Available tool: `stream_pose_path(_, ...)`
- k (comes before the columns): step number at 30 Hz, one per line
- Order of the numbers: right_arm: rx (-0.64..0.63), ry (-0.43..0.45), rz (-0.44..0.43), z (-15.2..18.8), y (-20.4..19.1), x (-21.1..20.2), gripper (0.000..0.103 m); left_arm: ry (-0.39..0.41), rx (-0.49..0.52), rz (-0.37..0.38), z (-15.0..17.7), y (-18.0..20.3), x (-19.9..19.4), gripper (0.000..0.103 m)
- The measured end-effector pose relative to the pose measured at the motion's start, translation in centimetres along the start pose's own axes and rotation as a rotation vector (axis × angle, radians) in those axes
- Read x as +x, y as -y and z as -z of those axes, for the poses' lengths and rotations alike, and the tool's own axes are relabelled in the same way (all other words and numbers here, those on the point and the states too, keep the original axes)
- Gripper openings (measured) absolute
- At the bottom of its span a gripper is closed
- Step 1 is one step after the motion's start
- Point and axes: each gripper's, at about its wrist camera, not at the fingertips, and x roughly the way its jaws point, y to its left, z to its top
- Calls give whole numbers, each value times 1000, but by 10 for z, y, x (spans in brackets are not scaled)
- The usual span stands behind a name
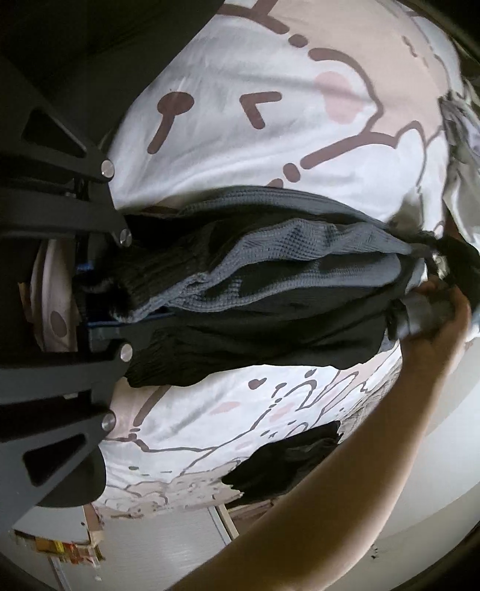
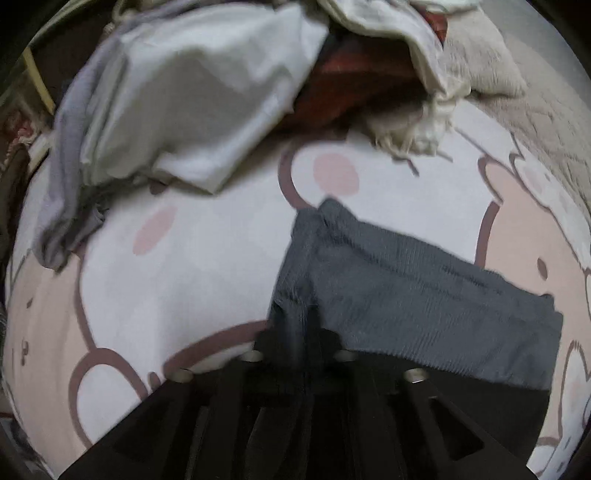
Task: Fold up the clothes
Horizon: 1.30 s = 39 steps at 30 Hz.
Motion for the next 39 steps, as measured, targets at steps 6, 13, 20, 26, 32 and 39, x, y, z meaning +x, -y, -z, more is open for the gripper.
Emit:
stream_pose_path(6,75,82,-61,29,39,-90,90,-12,-51,51,-4,-9,-1,21)
stream_pose_path(13,206,126,-71,151,97,-210,85,-6,-69,85,-3,-5,-10,55)
stream_pose_path(20,488,54,-273,306,104,-227,73,-25,-131,122,-13,-12,-12,55)
stream_pose_path(26,670,-20,-429,379,75,-176,61,-47,-200,165,-23,-21,-12,44)
stream_pose_path(32,706,46,-506,380,63,-154,60,-45,-201,163,-26,-21,-16,41)
stream_pose_path(39,725,42,-573,381,50,-150,15,-55,-233,149,-20,-30,-9,40)
